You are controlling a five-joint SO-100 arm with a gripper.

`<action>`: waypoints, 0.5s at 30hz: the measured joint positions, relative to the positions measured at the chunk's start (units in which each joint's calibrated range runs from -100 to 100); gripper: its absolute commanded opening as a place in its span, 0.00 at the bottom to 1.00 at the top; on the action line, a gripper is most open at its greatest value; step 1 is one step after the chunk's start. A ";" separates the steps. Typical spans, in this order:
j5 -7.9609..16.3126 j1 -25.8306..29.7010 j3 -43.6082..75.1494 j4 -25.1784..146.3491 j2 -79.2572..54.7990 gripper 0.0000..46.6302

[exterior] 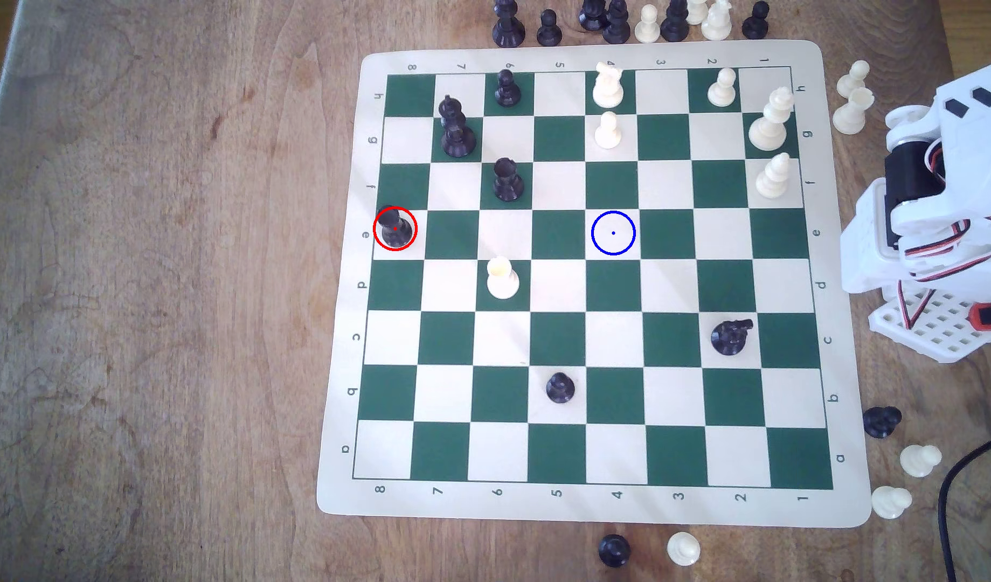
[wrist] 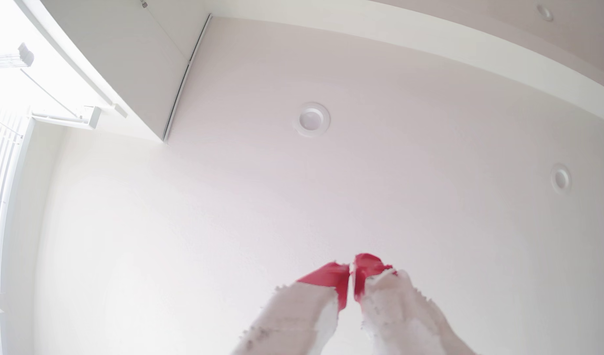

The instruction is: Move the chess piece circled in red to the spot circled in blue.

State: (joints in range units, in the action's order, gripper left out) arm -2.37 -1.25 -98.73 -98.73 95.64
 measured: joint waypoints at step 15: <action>0.00 -4.20 0.18 27.09 -0.08 0.00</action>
State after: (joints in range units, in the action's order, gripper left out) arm -2.37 -5.46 -98.55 -71.63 95.56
